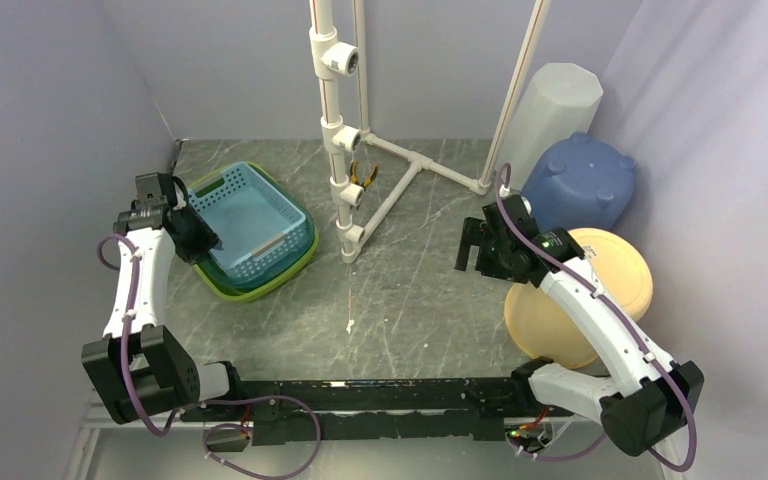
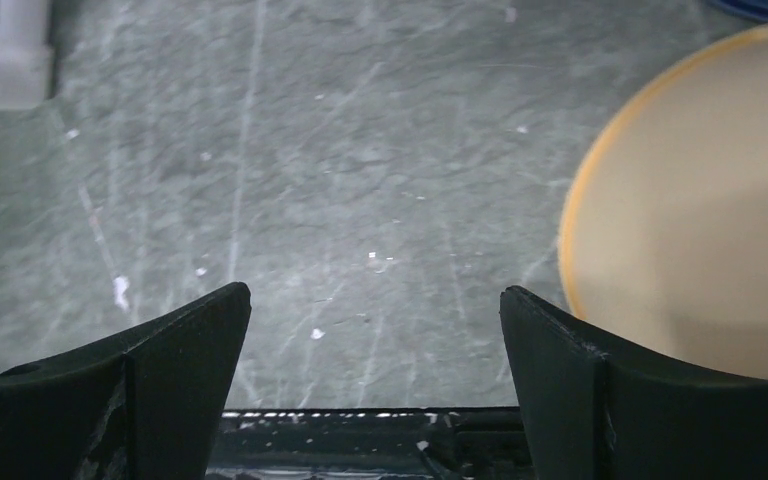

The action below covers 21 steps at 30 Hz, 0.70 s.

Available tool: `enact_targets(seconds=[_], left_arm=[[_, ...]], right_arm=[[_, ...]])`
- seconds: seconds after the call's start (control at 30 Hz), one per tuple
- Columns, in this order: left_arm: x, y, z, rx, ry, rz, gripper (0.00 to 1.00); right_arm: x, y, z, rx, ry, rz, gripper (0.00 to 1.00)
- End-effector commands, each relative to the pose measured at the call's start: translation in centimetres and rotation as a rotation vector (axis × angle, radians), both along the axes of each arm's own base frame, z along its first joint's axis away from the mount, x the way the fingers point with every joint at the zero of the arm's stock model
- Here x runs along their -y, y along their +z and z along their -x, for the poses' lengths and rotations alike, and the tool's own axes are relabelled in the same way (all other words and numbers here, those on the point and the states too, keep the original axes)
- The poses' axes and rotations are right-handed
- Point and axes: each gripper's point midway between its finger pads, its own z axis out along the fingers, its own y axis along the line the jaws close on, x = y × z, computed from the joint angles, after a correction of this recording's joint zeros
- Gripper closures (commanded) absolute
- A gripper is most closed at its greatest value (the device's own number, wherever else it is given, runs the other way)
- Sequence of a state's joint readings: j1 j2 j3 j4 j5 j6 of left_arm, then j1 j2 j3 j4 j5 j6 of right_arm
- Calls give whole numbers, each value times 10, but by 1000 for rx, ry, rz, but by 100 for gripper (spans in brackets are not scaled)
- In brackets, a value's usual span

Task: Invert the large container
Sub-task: Pick up the container from the container.

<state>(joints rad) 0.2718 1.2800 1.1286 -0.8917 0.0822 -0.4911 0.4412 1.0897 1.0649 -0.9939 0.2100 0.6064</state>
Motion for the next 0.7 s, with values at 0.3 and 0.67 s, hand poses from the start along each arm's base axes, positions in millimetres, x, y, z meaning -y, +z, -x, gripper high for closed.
enact_targets(seconds=[0.3, 0.67], left_arm=[[3, 17, -7, 75, -26, 8, 97], [14, 89, 1, 285, 32, 34, 97]], right_arm=[[-90, 56, -13, 136, 313, -418, 0], [-159, 127, 11, 439, 458, -840, 2]])
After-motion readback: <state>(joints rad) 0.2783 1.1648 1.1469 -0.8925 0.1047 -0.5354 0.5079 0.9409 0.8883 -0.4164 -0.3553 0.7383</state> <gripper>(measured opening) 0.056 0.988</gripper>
